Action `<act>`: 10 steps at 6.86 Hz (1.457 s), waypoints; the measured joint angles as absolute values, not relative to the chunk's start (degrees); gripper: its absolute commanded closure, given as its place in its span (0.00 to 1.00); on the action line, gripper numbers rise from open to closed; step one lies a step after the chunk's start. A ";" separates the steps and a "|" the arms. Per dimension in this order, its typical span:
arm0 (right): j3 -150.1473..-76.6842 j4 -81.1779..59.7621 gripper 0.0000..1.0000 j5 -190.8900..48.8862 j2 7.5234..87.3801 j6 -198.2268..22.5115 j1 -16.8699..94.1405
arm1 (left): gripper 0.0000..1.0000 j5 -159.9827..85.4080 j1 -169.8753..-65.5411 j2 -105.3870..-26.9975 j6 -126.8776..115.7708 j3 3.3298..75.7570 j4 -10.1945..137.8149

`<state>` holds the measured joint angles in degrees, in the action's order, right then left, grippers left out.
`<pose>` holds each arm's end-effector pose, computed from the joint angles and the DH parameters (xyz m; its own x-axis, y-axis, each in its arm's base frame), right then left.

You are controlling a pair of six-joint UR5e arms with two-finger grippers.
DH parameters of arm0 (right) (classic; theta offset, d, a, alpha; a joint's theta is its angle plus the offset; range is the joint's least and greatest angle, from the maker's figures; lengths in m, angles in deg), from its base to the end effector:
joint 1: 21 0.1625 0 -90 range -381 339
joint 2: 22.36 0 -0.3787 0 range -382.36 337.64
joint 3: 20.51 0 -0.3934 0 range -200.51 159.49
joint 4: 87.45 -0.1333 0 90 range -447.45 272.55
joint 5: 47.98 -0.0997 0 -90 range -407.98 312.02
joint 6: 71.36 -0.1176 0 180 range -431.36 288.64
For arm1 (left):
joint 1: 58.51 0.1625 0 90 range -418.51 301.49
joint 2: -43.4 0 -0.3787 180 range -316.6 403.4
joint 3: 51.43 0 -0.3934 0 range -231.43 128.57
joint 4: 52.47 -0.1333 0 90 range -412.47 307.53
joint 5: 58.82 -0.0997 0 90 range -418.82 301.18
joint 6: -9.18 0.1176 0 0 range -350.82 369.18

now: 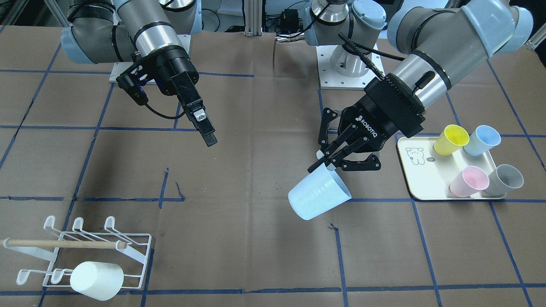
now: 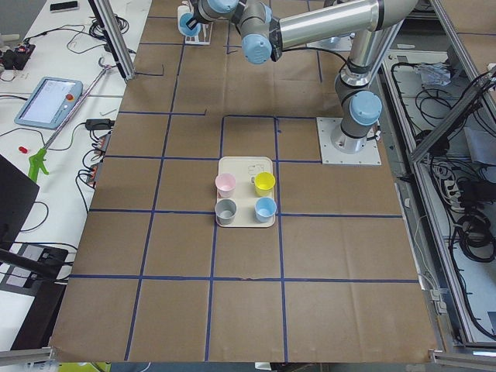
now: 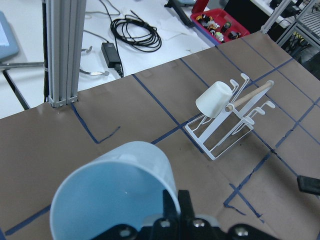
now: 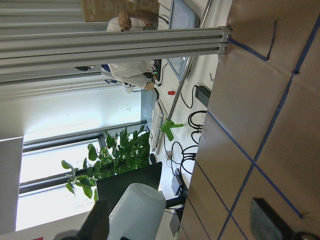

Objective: Transfer IKEA cup to right arm and place on rack

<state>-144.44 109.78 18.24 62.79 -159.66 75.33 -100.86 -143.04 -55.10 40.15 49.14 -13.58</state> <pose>0.2320 -0.4526 0.3466 -0.0662 0.3509 -0.9341 0.8666 0.4843 0.1205 -0.1668 -0.5726 0.3946 -0.6454 0.7158 0.2668 0.2931 0.5545 -0.7788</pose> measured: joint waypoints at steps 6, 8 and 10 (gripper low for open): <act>-144.30 105.41 0.00 18.82 62.64 -165.94 77.28 | 0.96 -97.43 -149.55 -58.43 24.07 65.86 -57.35; -144.06 103.59 0.01 18.74 62.46 -166.18 77.51 | 0.95 -97.34 -149.87 -58.69 22.00 66.99 -60.27; -142.37 100.69 0.01 18.75 61.46 -166.12 78.33 | 0.95 -97.32 -149.91 -58.71 21.67 67.12 -60.53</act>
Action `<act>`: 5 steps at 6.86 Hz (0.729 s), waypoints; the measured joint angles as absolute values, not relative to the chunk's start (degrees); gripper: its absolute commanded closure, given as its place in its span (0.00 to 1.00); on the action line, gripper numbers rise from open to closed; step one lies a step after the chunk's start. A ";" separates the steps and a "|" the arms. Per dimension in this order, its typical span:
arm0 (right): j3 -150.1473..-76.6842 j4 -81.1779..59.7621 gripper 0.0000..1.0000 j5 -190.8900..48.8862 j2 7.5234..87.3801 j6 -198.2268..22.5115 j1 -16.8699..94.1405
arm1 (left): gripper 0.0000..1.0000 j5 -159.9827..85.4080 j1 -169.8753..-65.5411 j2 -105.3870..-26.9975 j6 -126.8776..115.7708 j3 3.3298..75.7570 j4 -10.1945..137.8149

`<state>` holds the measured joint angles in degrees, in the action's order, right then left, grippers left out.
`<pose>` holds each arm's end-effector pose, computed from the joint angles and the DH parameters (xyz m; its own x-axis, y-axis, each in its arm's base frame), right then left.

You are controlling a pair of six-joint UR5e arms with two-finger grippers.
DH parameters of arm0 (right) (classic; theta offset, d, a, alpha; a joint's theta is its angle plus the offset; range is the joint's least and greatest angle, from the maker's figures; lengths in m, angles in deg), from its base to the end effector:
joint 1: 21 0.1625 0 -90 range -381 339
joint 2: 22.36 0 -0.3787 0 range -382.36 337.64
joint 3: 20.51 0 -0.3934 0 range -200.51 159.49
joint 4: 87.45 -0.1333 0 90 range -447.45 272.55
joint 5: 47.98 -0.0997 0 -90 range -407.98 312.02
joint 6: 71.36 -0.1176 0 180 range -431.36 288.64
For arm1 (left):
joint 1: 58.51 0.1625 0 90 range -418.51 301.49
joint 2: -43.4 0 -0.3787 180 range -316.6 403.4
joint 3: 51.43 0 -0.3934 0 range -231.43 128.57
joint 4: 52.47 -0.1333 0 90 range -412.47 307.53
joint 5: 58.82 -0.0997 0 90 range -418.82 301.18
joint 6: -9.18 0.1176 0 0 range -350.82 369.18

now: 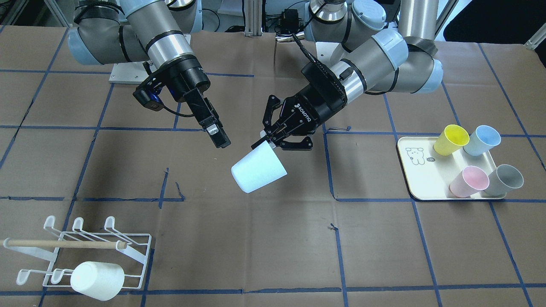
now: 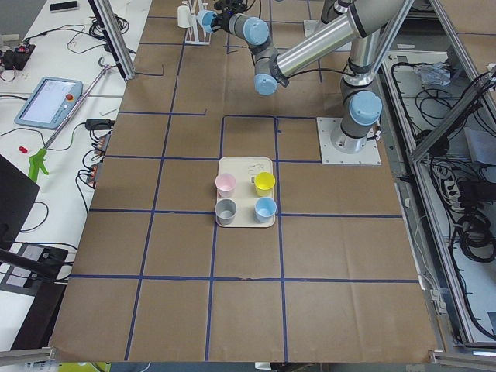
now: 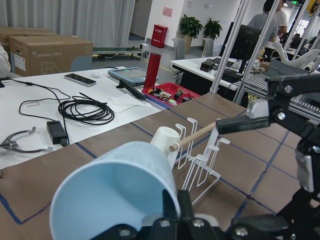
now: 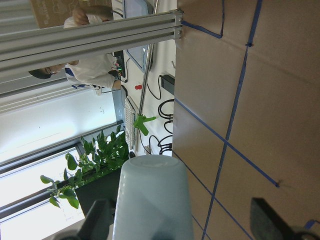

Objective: Transfer IKEA cup to right arm and place on rack

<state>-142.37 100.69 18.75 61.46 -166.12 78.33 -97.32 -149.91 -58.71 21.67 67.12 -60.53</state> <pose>0.2575 -0.4583 0.3292 -0.0099 0.5306 -0.8476 0.8547 0.4444 0.2682 -0.2373 -0.4876 0.3210 -0.5890 0.7748 0.2295 0.1440 0.3800 -0.9137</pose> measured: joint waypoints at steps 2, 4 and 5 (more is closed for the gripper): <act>-139.13 99.66 0.01 18.87 59.01 -166.41 79.64 | 0.95 -97.32 -149.92 -58.65 21.58 67.13 -60.55; -136.55 98.56 0.02 18.90 57.51 -167.00 80.15 | 0.95 -97.32 -149.92 -58.61 21.55 67.14 -60.56; -135.26 98.30 0.02 18.90 56.36 -167.05 80.43 | 0.94 -97.32 -149.92 -58.58 21.51 67.14 -60.56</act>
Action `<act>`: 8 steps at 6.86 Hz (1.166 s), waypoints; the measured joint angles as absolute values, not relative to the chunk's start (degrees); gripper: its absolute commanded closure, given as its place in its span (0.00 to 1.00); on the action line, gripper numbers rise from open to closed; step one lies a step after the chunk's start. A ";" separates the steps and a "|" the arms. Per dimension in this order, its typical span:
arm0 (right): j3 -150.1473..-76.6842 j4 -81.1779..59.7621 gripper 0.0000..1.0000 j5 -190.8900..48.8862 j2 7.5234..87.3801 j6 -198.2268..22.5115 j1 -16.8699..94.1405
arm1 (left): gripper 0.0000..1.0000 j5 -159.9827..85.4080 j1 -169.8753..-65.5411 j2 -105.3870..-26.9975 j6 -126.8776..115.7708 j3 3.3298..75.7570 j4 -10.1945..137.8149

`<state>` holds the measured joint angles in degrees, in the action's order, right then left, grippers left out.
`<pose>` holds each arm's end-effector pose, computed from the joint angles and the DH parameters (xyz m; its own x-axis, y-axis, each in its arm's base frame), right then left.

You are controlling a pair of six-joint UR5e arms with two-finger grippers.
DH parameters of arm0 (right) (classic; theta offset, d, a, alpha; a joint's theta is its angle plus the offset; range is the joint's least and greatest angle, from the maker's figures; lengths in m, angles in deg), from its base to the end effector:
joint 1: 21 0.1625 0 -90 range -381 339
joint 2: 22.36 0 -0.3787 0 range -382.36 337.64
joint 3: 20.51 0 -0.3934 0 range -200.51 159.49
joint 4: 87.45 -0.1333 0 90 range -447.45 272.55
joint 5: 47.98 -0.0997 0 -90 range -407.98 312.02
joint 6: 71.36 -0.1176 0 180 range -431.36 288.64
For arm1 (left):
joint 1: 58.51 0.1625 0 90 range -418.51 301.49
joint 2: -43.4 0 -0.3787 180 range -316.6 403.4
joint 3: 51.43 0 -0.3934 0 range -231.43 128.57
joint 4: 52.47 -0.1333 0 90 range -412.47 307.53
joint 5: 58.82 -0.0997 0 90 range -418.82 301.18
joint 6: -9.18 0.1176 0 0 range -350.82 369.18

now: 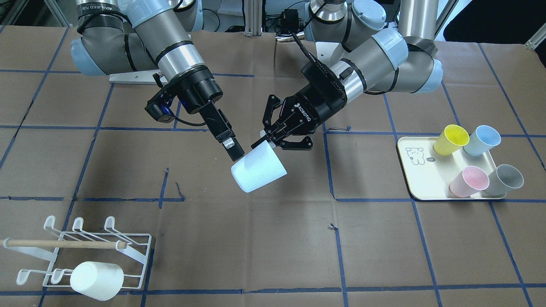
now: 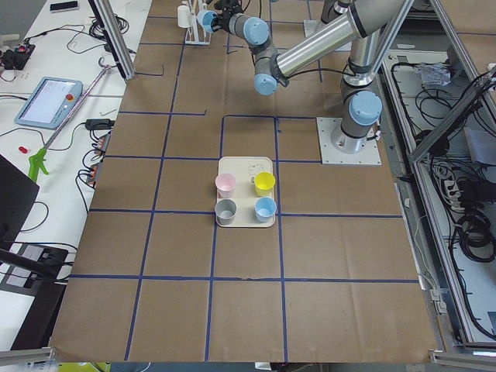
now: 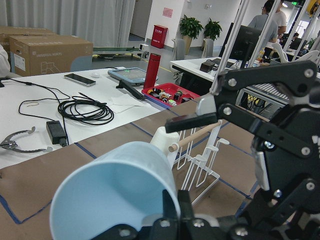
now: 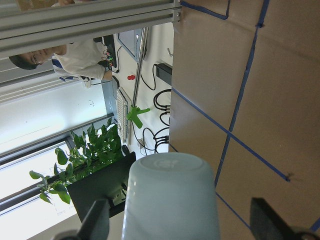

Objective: Transfer IKEA cup to right arm and place on rack

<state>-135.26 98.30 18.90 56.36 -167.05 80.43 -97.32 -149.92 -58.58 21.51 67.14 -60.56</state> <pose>0.2821 -0.4897 0.3340 -0.0167 0.5428 -0.8397 0.8400 0.4631 0.2826 -0.2374 -0.4871 0.3220 -0.5893 0.7745 0.2302 0.1423 0.3799 -0.9140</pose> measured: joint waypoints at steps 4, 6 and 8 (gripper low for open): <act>-131.24 98.04 0.08 18.85 52.81 -167.13 81.38 | 0.94 -97.40 -149.92 -58.47 21.48 67.06 -60.55; -130.78 98.06 0.25 18.80 52.04 -167.10 81.82 | 0.94 -97.41 -149.92 -58.47 21.48 67.05 -60.55; -130.73 98.03 0.52 18.41 51.95 -167.07 81.90 | 0.93 -97.42 -149.91 -58.40 21.48 67.05 -60.56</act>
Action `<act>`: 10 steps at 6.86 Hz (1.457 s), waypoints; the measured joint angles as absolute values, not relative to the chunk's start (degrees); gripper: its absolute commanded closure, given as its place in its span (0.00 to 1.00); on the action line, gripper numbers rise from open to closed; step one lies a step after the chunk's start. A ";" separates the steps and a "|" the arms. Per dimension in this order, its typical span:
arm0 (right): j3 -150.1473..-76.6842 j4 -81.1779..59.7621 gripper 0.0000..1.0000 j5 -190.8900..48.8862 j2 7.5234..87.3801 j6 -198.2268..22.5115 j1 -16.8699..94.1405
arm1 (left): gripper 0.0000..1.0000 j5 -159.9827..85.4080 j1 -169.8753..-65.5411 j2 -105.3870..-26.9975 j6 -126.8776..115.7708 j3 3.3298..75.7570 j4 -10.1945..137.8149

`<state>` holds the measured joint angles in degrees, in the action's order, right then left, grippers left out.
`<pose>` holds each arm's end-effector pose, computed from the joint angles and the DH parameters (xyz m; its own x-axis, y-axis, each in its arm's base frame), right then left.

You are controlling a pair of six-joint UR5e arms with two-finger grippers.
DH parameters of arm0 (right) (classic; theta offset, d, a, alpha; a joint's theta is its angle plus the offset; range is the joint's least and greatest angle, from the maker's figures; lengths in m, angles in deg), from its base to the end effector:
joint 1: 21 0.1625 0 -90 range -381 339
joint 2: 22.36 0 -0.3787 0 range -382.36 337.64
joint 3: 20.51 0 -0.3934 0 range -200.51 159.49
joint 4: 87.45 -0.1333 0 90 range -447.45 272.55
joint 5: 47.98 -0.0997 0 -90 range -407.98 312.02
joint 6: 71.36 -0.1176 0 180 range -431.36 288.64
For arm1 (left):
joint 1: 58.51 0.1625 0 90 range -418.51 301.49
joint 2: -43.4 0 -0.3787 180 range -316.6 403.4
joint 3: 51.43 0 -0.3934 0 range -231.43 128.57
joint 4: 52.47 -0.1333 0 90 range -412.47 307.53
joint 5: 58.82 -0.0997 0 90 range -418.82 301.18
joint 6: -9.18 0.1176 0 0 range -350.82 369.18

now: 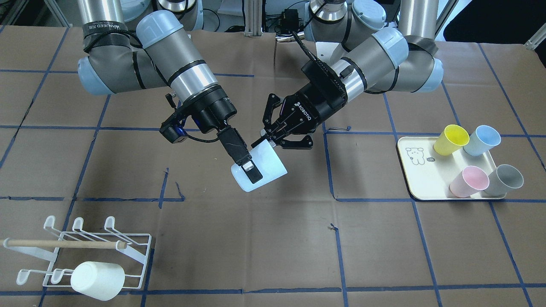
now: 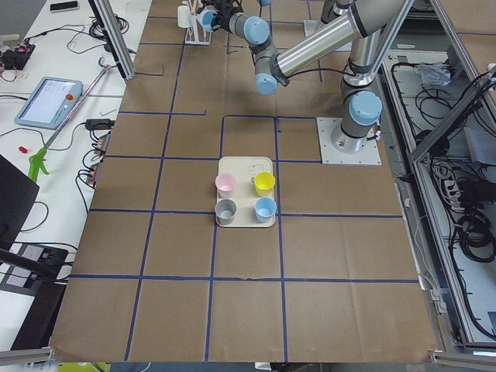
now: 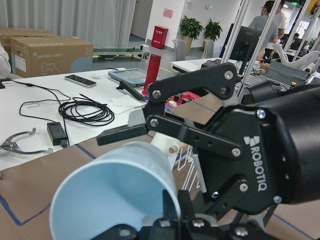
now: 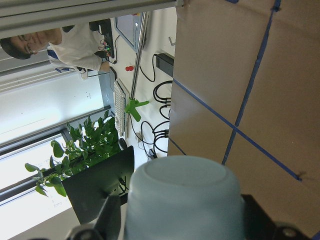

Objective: Transfer IKEA cup to right arm and place on rack

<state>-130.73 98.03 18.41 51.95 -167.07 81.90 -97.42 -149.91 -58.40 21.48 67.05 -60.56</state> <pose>0.3019 -0.5099 0.3277 -0.0313 0.5451 -0.8378 0.8233 0.4894 0.2876 -0.2372 -0.4871 0.3241 -0.5908 0.7744 0.2265 0.1421 0.3762 -0.9156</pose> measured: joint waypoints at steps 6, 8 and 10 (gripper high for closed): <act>-130.65 97.99 0.73 17.80 52.19 -167.07 81.86 | 0.01 -97.33 -149.92 -58.29 20.72 66.59 -60.55; -130.52 98.00 0.86 17.74 52.15 -167.01 81.90 | 0.01 -97.30 -149.62 -57.76 20.46 66.78 -60.50; -129.95 98.08 0.90 17.56 51.71 -166.74 81.57 | 0.01 -96.24 -147.33 -57.11 20.50 67.16 -60.47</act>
<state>-129.95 98.08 17.56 51.71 -166.74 81.57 -96.24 -147.33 -57.11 20.50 67.16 -60.47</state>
